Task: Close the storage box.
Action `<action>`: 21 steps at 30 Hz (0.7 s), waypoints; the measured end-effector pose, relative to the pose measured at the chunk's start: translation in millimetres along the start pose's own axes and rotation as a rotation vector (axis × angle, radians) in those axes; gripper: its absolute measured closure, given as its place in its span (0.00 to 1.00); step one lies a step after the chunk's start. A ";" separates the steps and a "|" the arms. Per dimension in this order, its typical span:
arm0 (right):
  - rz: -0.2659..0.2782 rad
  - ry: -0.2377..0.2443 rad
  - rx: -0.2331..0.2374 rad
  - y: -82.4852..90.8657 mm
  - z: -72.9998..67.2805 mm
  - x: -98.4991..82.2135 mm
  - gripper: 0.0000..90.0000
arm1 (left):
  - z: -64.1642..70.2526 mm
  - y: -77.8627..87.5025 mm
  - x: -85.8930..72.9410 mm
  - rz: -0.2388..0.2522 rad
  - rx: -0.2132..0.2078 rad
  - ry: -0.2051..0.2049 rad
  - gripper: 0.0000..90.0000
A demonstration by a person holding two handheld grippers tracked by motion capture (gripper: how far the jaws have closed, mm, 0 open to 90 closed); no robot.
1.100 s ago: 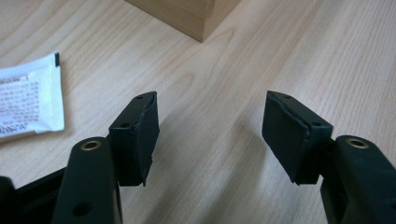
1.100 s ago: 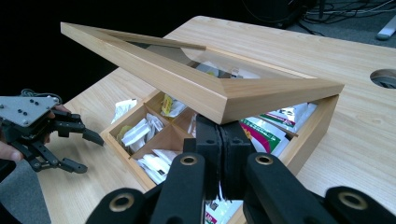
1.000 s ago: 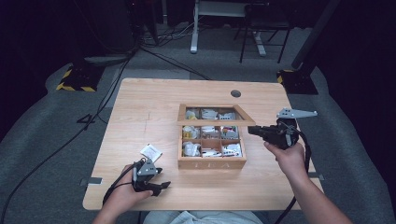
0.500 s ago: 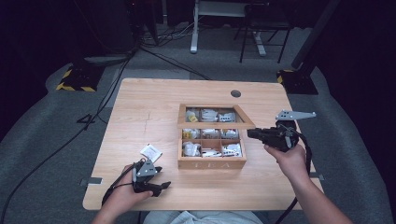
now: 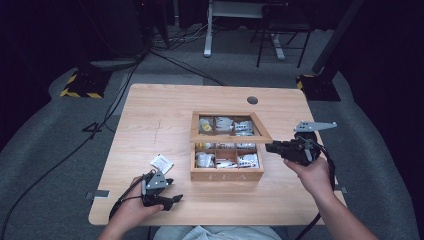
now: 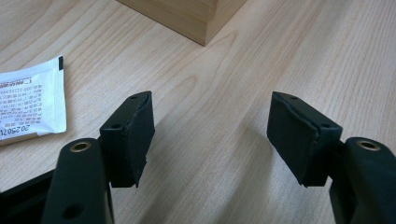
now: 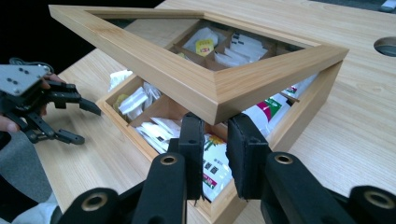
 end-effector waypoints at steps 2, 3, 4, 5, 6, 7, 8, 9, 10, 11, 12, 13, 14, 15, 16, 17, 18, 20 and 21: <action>-0.011 0.005 -0.006 -0.4 -0.3 -1.6 0.84 | 0.1 0.1 0.0 -0.001 0.000 -0.001 0.36; -0.016 0.003 -0.006 -0.6 -0.6 -2.5 0.84 | 0.0 0.0 0.0 0.000 0.000 0.000 0.36; -0.022 0.004 -0.005 -0.7 -0.7 -3.5 0.84 | 0.0 0.1 0.0 -0.001 0.000 0.000 0.36; -0.023 0.007 -0.007 -1.2 -0.8 -4.2 0.84 | 0.0 0.0 0.0 -0.001 0.000 0.000 0.36; -0.027 0.005 -0.008 -1.4 -1.4 -4.9 0.83 | 0.0 0.0 0.0 -0.001 0.000 0.000 0.36; -0.029 0.010 -0.010 -1.8 -1.5 -5.5 0.83 | 0.1 0.0 0.0 0.000 0.001 -0.001 0.36; -0.033 0.008 -0.012 -2.1 -2.2 -6.2 0.83 | 0.1 -0.1 0.0 0.000 0.001 -0.001 0.36; -0.035 0.010 -0.012 -2.3 -2.3 -6.8 0.83 | 0.2 0.0 0.0 -0.001 0.002 -0.001 0.36; -0.036 0.012 -0.014 -2.7 -2.5 -7.4 0.83 | 0.2 0.0 0.0 -0.001 0.002 -0.002 0.36; -0.042 0.012 -0.015 -2.8 -3.0 -8.2 0.83 | 0.2 0.0 0.0 -0.001 0.002 -0.002 0.36; -0.047 0.016 -0.016 -3.0 -3.1 -9.0 0.83 | 0.2 0.0 0.0 -0.001 0.001 -0.001 0.36; -0.051 0.016 -0.016 -3.2 -3.5 -9.8 0.83 | 0.2 -0.1 0.0 0.000 0.001 -0.001 0.36; -0.054 0.019 -0.019 -3.4 -3.8 -10.6 0.83 | 0.1 -0.1 0.0 0.000 0.001 -0.001 0.36; -0.060 0.021 -0.021 -3.4 -4.3 -11.7 0.83 | 0.1 -0.1 0.0 0.000 0.000 -0.001 0.36; -0.061 0.023 -0.021 -3.7 -4.4 -12.3 0.83 | 0.0 0.0 0.0 0.000 0.000 0.000 0.36; -0.064 0.024 -0.021 -4.0 -4.7 -13.0 0.83 | 0.0 0.0 0.0 0.000 0.000 0.000 0.36; -0.067 0.026 -0.021 -4.4 -4.8 -13.8 0.83 | 0.0 0.0 0.0 -0.001 0.000 -0.001 0.36; -0.074 0.028 -0.020 -4.9 -4.9 -15.0 0.82 | 0.2 -0.1 0.0 0.000 0.001 -0.002 0.36; -0.076 0.028 -0.022 -5.2 -5.3 -15.6 0.82 | 0.3 -0.1 0.0 -0.001 0.002 -0.003 0.36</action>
Point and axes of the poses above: each handheld gripper's, and its own axes: y roughly backward along the jaws, x roughly out of its top, z roughly to its right, the point moved 3 cm from there along -y, roughly forward along the jaws, and after that the axes turned 1 degree about x, right-handed, at the moved point
